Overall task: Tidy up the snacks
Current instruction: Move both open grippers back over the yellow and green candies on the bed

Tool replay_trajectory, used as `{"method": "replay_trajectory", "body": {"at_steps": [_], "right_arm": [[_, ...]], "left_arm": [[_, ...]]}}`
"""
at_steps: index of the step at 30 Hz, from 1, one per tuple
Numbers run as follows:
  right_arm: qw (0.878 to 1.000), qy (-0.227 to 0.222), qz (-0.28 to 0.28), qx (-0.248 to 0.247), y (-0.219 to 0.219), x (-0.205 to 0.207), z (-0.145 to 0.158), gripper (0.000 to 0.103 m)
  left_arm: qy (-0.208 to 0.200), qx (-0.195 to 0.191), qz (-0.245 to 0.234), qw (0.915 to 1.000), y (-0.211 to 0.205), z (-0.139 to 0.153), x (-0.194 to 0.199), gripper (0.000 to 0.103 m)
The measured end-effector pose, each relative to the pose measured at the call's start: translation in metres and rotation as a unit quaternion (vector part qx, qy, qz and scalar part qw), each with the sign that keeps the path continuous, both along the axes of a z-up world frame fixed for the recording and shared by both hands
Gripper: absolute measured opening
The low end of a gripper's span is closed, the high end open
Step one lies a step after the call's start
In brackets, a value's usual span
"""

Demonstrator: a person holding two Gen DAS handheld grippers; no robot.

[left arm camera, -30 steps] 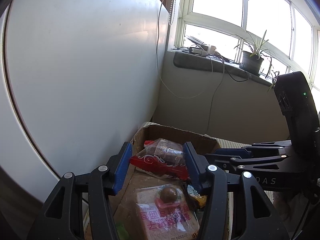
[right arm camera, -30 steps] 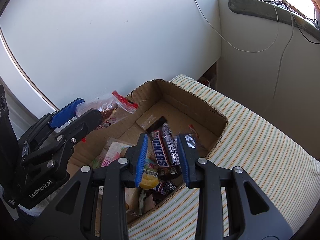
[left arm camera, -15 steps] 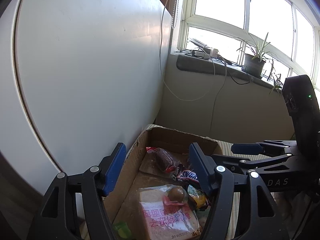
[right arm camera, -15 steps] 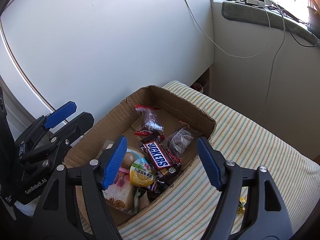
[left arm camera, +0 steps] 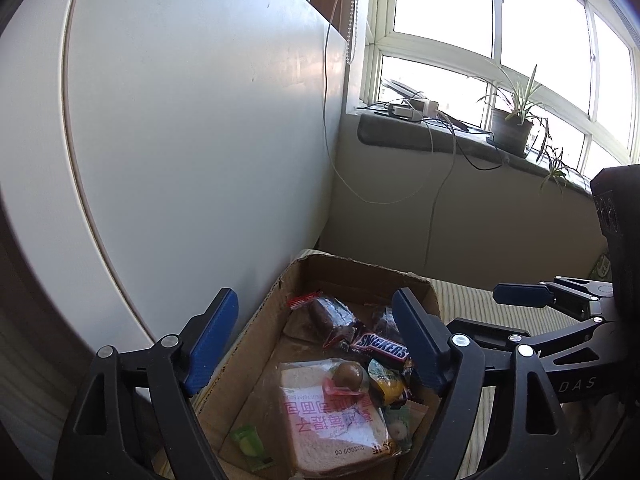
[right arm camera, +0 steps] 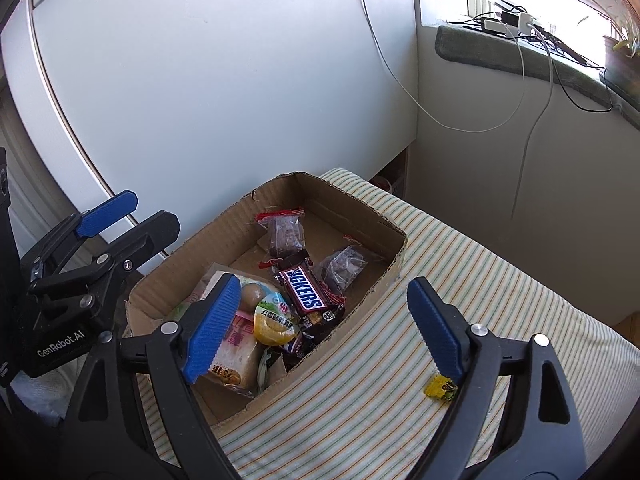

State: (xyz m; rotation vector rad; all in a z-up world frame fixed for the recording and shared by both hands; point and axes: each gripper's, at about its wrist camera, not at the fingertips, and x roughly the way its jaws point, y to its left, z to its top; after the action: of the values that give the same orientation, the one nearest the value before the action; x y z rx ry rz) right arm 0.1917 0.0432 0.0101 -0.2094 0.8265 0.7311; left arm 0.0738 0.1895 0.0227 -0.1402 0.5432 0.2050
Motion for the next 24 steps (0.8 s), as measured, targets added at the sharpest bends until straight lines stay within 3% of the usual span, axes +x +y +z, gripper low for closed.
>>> {"method": "replay_trajectory", "body": {"at_steps": [24], "right_arm": [[0.999, -0.02, -0.037, 0.011, -0.094, -0.019, 0.007, 0.088]], "left_arm": [[-0.013, 0.017, -0.03, 0.9993, -0.064, 0.012, -0.028, 0.08]]}}
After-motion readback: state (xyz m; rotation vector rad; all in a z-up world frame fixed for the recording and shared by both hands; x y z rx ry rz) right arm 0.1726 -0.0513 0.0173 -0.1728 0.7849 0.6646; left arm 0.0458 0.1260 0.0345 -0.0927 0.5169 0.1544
